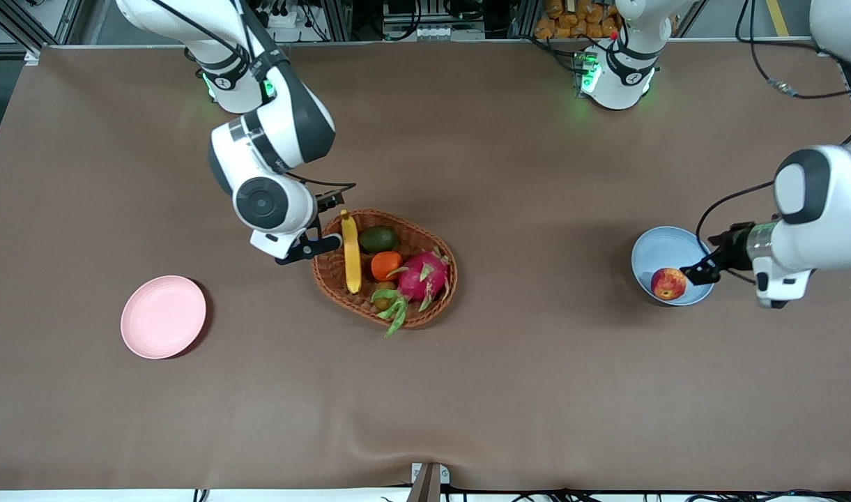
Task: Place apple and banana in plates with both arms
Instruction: 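Release the apple onto the blue plate while the right gripper approaches the banana, then grasp the yellow banana by its stem end with the right gripper while the left withdraws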
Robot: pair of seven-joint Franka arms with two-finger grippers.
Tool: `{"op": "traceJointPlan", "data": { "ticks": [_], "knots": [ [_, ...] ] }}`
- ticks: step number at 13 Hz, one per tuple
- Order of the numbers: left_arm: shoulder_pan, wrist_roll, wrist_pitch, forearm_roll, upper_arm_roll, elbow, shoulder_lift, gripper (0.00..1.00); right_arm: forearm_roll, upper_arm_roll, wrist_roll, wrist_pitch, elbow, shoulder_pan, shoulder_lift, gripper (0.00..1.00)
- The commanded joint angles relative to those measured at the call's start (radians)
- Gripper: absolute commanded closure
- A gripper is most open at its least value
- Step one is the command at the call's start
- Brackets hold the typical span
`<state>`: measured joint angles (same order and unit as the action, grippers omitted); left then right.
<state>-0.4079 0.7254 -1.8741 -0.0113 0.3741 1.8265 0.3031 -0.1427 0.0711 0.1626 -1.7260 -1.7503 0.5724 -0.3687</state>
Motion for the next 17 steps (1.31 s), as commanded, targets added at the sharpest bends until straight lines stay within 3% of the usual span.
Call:
{"op": "traceJointPlan", "data": {
  "ticks": [1,5,11,16,17],
  "knots": [
    [-0.005,-0.012,0.16,-0.001,0.037,-0.099,-0.044,0.0,-0.014,0.006,0.067,-0.108,-0.069,0.041,0.025,0.0],
    [-0.009,-0.13,0.326,0.002,0.034,-0.259,-0.054,0.0,-0.014,0.006,0.119,-0.204,-0.089,0.046,-0.01,0.0],
    [-0.023,-0.228,0.394,-0.013,0.022,-0.383,-0.061,0.0,-0.014,0.006,0.222,-0.228,-0.094,0.069,-0.042,0.0],
    [-0.023,-0.311,0.401,-0.013,0.022,-0.389,-0.064,0.0,-0.014,0.004,0.284,-0.221,-0.118,0.09,-0.052,0.14],
    [-0.025,-0.316,0.401,-0.013,0.023,-0.391,-0.074,0.0,-0.014,0.004,0.284,-0.218,-0.123,0.09,-0.052,0.25]
  ]
}}
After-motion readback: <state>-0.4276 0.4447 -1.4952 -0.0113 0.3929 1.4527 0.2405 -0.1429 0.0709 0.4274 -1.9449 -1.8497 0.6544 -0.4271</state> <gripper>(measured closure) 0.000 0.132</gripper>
